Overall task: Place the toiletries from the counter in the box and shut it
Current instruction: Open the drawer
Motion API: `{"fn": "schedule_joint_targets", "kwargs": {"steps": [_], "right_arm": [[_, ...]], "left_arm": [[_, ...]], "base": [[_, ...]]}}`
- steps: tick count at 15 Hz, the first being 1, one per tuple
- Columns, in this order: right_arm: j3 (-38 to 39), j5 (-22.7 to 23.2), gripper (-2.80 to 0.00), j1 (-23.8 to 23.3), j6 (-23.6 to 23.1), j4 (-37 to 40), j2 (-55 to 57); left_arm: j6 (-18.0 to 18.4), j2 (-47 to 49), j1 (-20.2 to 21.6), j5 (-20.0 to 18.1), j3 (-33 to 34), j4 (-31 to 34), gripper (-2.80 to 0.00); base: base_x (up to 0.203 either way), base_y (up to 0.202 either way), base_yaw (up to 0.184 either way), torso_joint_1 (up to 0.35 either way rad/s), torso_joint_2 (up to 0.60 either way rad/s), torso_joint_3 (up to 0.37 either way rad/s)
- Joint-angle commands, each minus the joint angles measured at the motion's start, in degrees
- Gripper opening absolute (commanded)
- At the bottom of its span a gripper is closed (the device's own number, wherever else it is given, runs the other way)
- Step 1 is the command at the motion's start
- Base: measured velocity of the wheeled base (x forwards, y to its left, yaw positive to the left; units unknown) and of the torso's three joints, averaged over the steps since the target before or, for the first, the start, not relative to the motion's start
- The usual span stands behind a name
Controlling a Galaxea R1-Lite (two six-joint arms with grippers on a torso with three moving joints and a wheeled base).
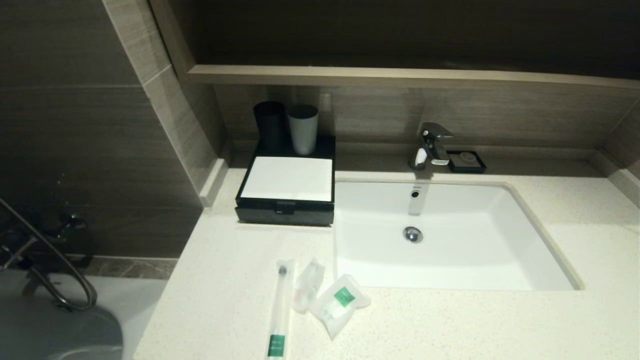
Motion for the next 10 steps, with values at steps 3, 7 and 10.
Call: {"fn": "schedule_joint_targets", "kwargs": {"steps": [3, 7, 10], "right_arm": [[0.02, 0.00, -2.80, 0.01, -0.01, 0.00, 0.03], [0.02, 0.00, -2.80, 0.01, -0.01, 0.00, 0.03], [0.02, 0.00, -2.80, 0.01, -0.01, 0.00, 0.03]], "left_arm": [[0.04, 0.07, 0.00, -0.02, 0.01, 0.03, -2.80], [-0.05, 0.07, 0.00, -0.02, 0.01, -0.06, -2.80], [0.13, 0.07, 0.00, -0.02, 0.01, 0.03, -2.80]], "base": [[0.000, 0.000, 0.000, 0.000, 0.00, 0.000], [0.000, 0.000, 0.000, 0.000, 0.00, 0.000], [0.000, 0.000, 0.000, 0.000, 0.00, 0.000]]}}
